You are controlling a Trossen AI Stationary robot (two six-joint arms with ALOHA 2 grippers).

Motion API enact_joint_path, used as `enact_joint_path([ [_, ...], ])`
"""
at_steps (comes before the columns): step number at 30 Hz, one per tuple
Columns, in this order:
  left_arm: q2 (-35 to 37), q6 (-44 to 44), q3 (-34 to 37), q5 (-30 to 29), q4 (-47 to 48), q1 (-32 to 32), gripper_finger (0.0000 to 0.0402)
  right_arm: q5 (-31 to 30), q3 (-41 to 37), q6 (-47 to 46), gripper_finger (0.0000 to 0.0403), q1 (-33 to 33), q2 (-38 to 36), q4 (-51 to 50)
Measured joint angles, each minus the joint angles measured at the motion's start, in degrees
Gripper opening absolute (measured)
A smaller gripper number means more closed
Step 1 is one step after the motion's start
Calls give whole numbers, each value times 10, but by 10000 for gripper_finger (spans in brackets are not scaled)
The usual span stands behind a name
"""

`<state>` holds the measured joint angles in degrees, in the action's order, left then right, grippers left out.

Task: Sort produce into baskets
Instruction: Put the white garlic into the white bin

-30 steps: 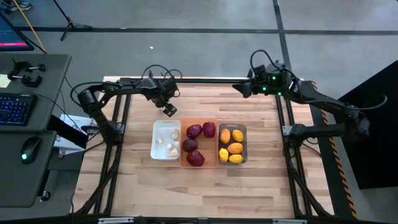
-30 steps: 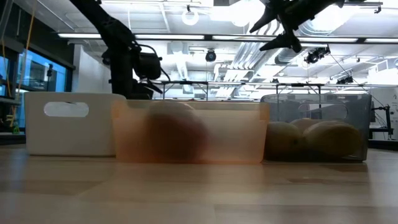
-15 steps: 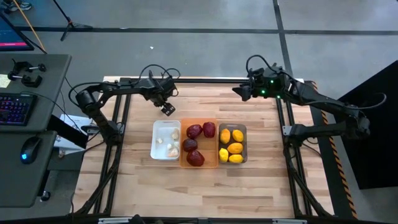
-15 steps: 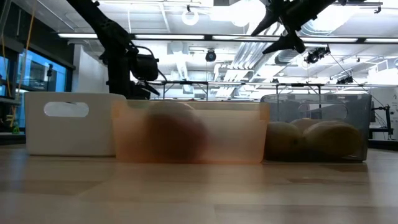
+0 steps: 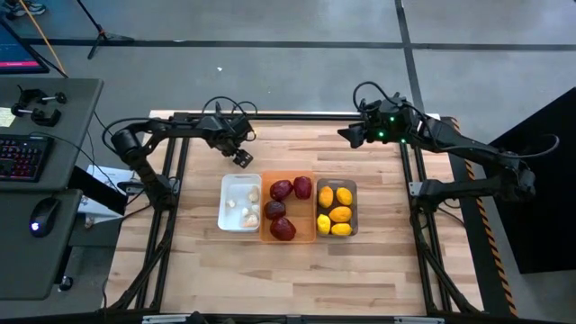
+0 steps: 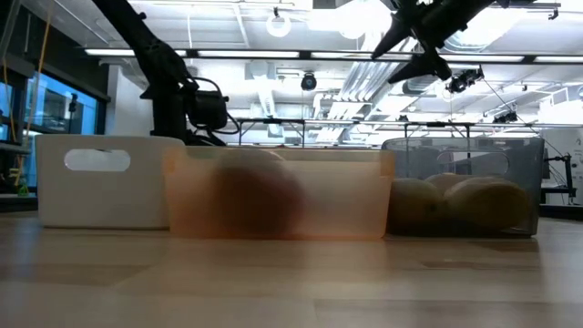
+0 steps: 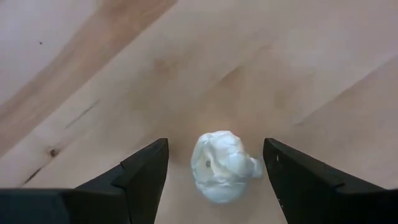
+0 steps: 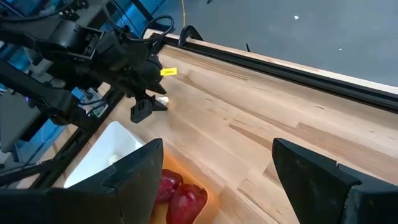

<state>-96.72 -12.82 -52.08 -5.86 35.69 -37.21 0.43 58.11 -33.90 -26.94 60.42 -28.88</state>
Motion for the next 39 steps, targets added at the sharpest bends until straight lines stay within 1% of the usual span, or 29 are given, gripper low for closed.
enact_joint_path([
  [3,-8,-2,-1,-12,0,0,229,0,0,11,291,0,0,-5],
  [5,-11,-6,-1,-17,0,1,197,0,0,14,291,0,0,-11],
  [7,-11,-13,-1,-15,1,2,151,0,0,18,291,0,0,-18],
  [11,1,-21,-8,-30,30,5,42,0,0,30,291,0,0,-33],
  [12,9,-21,-14,-34,39,4,25,0,0,36,291,0,0,-35],
  [13,20,-21,-24,-44,43,4,17,0,0,43,291,0,0,-37],
  [14,36,-20,-35,-54,44,4,18,0,0,49,291,0,0,-37],
  [17,94,-21,-61,-67,53,7,43,0,0,59,291,0,0,-37],
  [19,141,-27,-71,-50,41,19,54,0,0,59,291,0,0,-38],
  [20,169,-37,-72,-32,29,31,56,0,0,60,291,0,0,-39],
  [23,245,-73,-63,28,0,92,56,8,0,72,291,0,0,-58],
  [26,293,-125,-47,36,2,196,55,13,0,74,291,0,0,-82],
  [28,306,-172,-41,33,30,273,56,14,0,74,291,0,0,-94],
  [30,304,-237,-39,5,72,344,63,14,0,74,291,2,0,-101],
  [33,293,-311,-39,-47,106,419,84,13,0,74,291,7,0,-96],
  [34,288,-325,-39,-62,115,434,95,13,0,74,291,9,0,-94],
  [36,278,-338,-39,-72,118,445,119,13,0,74,291,14,0,-93],
  [37,272,-346,-39,-72,116,443,133,13,0,76,291,15,0,-93],
  [39,262,-351,-39,-51,116,433,162,13,0,85,291,16,0,-93],
])
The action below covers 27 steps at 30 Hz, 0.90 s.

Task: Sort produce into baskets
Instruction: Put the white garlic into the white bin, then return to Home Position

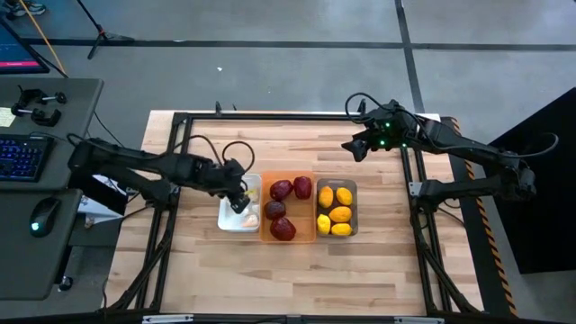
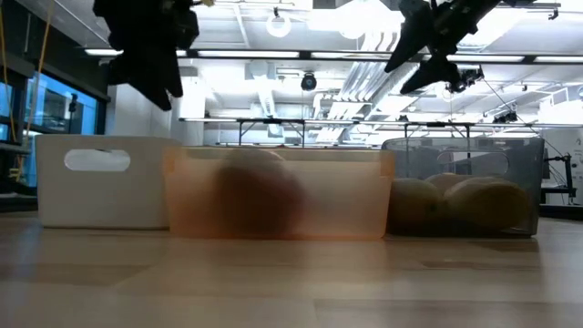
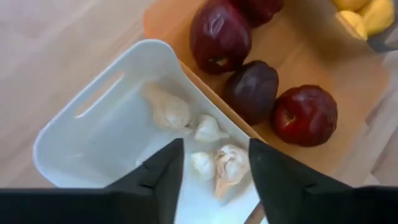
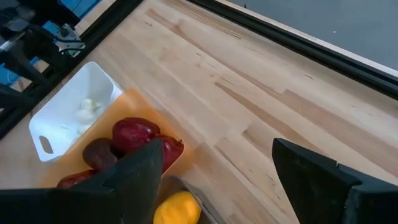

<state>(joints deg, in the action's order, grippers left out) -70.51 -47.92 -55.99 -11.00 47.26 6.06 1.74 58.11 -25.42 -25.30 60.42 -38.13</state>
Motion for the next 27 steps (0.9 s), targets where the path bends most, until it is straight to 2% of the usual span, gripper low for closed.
enact_joint_path([
  [6,-1,55,-4,56,1,-37,225,0,0,9,291,0,0,0],
  [8,13,79,-15,51,0,-45,229,3,0,10,291,0,0,0],
  [10,39,112,-23,16,-13,-46,225,21,0,17,291,0,0,0],
  [14,114,157,-1,-83,-73,-42,184,70,0,12,291,0,0,0],
  [17,173,170,51,-123,-140,-48,123,121,0,24,291,1,0,-7],
  [19,212,168,100,-129,-195,-53,67,132,0,30,281,9,0,-26],
  [21,250,167,151,-123,-256,-55,19,117,0,24,253,23,0,-44],
  [23,284,164,203,-119,-314,-57,13,93,0,10,204,41,0,-57],
  [27,345,187,297,-118,-443,-57,5,58,0,-7,52,79,-3,-58],
])
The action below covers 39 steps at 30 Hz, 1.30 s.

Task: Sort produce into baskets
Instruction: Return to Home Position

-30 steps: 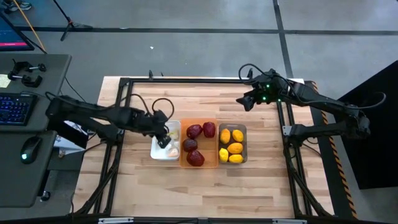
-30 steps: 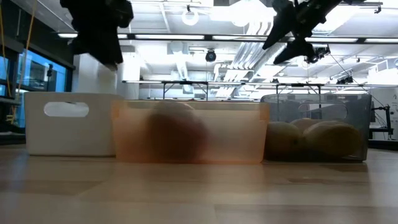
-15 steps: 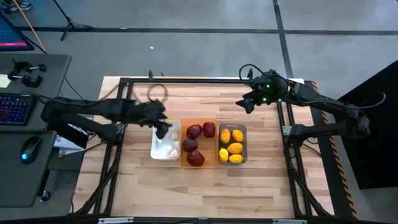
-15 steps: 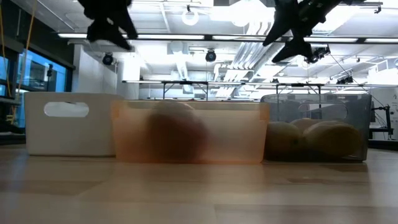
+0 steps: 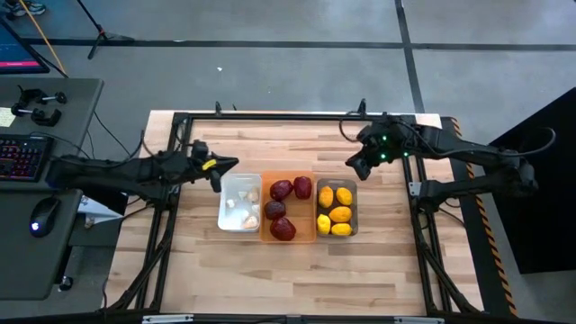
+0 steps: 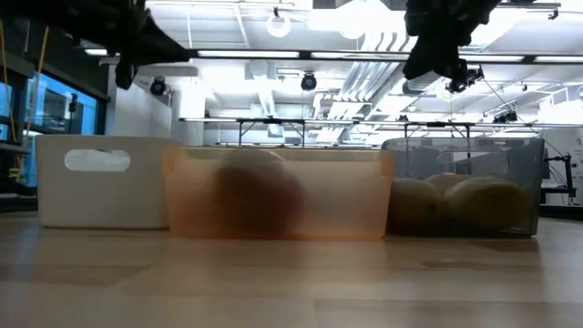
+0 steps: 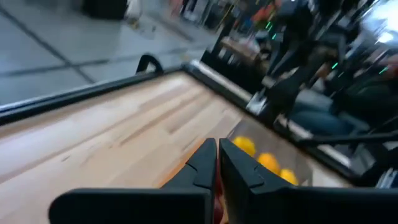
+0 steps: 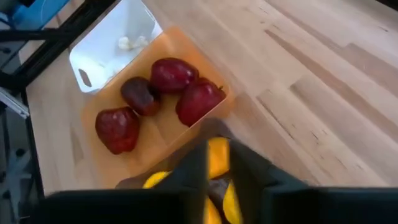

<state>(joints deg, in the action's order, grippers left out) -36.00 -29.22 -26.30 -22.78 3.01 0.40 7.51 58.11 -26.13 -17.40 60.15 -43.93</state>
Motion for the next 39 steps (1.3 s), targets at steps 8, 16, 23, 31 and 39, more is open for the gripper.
enact_joint_path([
  [8,99,19,130,2,-129,-5,1,-29,0,-52,4,34,-11,-45],
  [16,197,9,220,2,-166,-2,0,-4,0,-77,2,37,-35,-69],
  [23,258,-16,256,-1,-128,-4,0,-10,-5,-99,0,37,-68,-72],
  [31,272,-19,256,39,-119,-4,0,-9,-100,-127,0,52,-181,-56],
  [39,272,-44,256,91,-114,-4,0,-9,-284,-164,0,89,-338,192],
])
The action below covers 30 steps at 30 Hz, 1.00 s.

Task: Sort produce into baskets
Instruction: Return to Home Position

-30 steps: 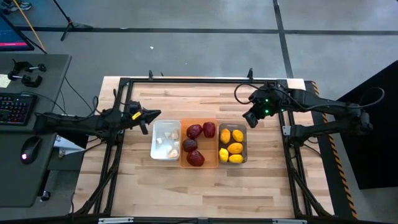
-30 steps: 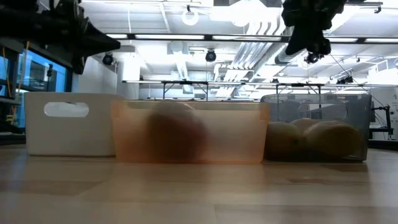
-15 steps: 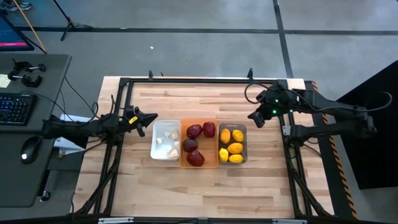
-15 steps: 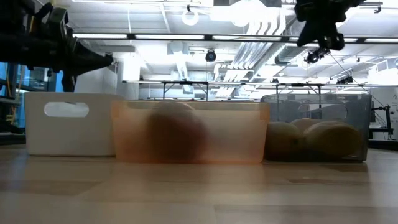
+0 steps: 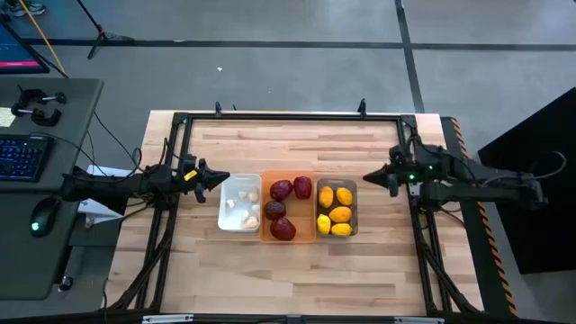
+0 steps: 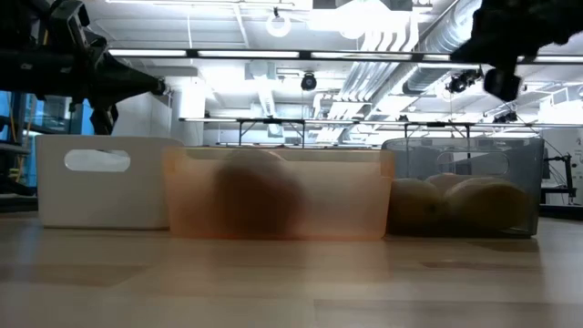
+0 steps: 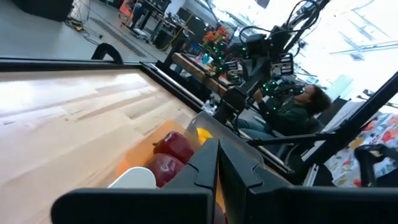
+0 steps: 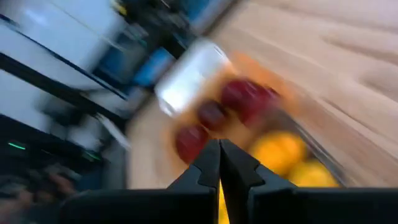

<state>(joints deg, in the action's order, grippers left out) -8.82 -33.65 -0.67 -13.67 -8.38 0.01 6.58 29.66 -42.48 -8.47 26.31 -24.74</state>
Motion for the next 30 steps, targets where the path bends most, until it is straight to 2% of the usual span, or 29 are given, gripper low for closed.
enact_joint_path([
  [4,0,-2,0,1,0,0,0,10,-101,-9,0,37,-35,226],
  [7,0,-2,0,1,0,0,0,2,-146,22,0,79,-50,316],
  [14,0,-2,0,0,0,0,0,-33,-189,83,0,146,-111,312],
  [24,0,-2,0,0,0,0,0,-29,-227,120,0,150,-261,240],
  [30,0,-2,-1,0,5,0,0,-32,-234,185,0,148,-262,217],
])
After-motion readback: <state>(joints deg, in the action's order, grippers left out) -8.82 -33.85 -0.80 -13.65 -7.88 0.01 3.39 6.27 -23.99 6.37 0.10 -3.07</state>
